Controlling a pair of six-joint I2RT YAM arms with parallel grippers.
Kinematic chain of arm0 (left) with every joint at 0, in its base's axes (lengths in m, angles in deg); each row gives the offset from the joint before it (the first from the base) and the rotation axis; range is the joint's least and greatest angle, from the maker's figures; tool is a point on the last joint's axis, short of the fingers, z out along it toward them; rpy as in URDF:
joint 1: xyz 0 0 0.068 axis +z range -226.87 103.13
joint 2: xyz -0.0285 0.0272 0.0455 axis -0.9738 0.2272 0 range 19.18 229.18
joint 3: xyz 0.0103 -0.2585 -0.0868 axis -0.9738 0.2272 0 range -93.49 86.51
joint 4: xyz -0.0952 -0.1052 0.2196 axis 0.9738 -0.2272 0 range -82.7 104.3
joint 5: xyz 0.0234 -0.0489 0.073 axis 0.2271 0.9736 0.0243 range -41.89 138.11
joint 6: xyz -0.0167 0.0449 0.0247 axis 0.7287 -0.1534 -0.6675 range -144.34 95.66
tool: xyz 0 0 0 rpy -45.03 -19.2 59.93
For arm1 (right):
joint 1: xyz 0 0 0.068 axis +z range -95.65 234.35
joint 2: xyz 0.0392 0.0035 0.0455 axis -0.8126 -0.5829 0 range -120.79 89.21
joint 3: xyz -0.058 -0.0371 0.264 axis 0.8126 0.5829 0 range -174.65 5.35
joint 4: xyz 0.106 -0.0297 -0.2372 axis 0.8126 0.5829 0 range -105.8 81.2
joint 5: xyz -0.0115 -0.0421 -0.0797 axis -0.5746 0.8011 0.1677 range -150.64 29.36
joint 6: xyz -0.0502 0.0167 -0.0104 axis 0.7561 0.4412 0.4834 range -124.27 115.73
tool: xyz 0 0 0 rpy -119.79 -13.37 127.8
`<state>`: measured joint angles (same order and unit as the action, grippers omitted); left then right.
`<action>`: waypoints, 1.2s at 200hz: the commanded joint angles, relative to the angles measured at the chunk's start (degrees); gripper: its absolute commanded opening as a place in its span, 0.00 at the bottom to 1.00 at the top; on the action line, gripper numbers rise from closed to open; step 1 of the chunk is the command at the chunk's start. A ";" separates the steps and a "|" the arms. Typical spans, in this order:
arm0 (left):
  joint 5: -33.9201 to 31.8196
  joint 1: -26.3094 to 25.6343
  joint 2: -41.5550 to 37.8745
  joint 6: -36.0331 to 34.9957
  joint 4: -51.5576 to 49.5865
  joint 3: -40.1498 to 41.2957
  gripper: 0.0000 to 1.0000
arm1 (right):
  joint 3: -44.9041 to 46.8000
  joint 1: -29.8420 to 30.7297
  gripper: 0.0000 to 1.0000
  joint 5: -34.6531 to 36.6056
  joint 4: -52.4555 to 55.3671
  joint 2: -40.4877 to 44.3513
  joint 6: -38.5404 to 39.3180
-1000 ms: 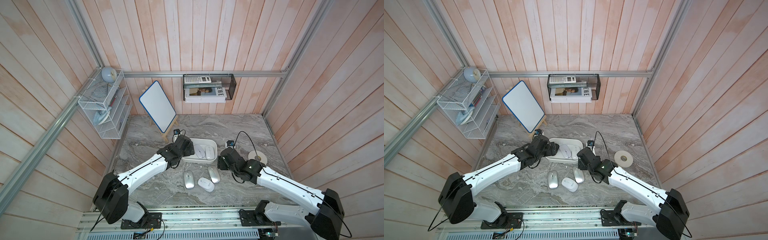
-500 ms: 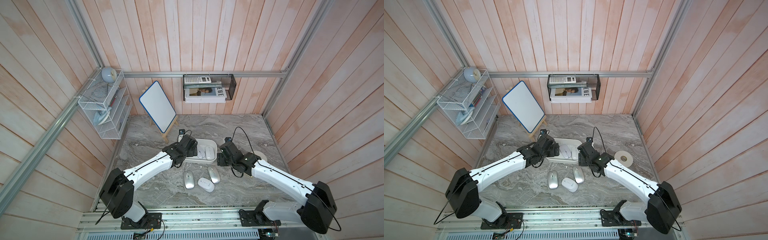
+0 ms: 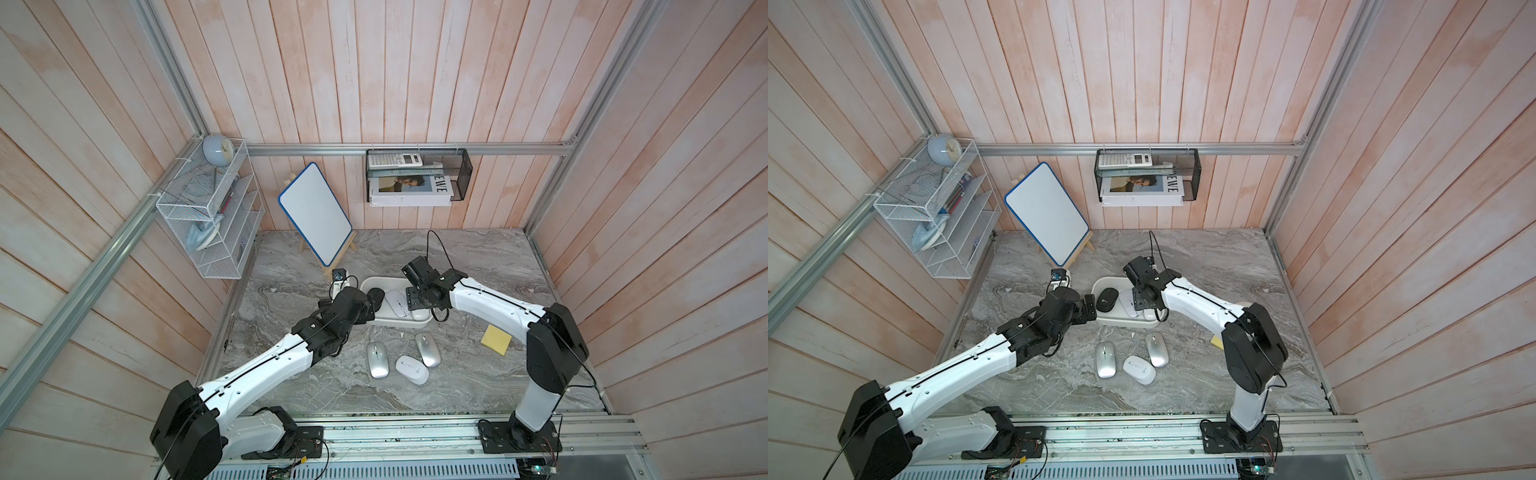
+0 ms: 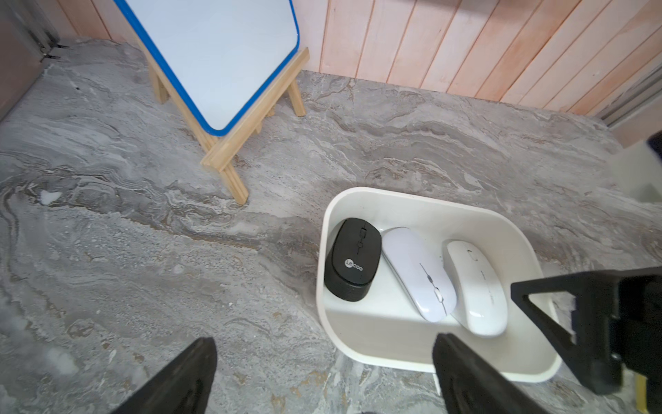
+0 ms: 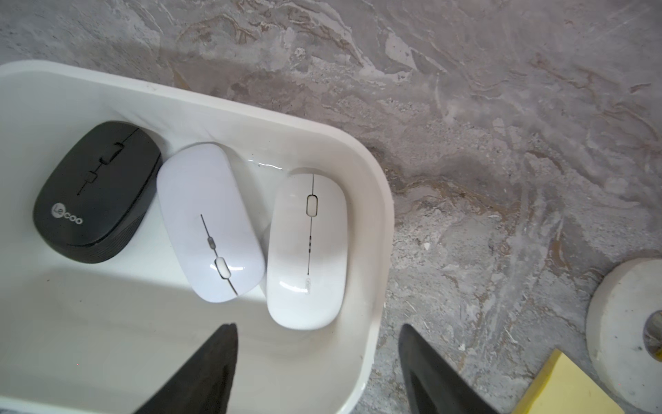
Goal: Take out the mouse from the storage box
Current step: Pick up the mouse from the storage box.
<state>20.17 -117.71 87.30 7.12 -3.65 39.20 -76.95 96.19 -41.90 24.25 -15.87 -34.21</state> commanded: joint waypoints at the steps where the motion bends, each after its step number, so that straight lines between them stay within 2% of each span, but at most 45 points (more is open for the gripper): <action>1: -1.96 1.50 -2.55 -2.21 3.77 2.91 1.00 | -4.74 -0.68 0.74 0.07 6.18 -4.60 -0.26; 48: -0.45 4.40 -3.99 -4.56 6.38 6.28 1.00 | -10.19 -2.31 0.68 -0.58 8.53 -11.69 -3.06; 115: -0.40 4.72 -4.48 -7.59 11.03 9.84 1.00 | -18.92 -2.86 0.66 -3.03 14.44 -20.92 -4.64; 150: -1.02 4.80 -5.36 -7.99 12.29 11.26 1.00 | -21.12 -2.71 0.61 -7.36 13.64 -22.97 -3.00; 180: -1.06 4.90 -5.25 -8.01 13.47 12.16 1.00 | -23.81 -1.18 0.57 -7.23 14.04 -23.93 -2.02; 207: -1.24 4.98 -5.19 -8.02 13.75 12.42 0.99 | -24.78 -0.89 0.58 -5.69 15.55 -24.07 -1.97; 240: -1.24 4.98 -5.55 -8.10 13.93 12.90 1.00 | -20.74 -1.80 0.61 -5.27 14.48 -20.54 -1.88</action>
<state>19.51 -113.01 82.69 0.00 8.96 51.02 -100.25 95.06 -47.47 37.04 -38.34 -36.72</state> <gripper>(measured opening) 0.996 0.603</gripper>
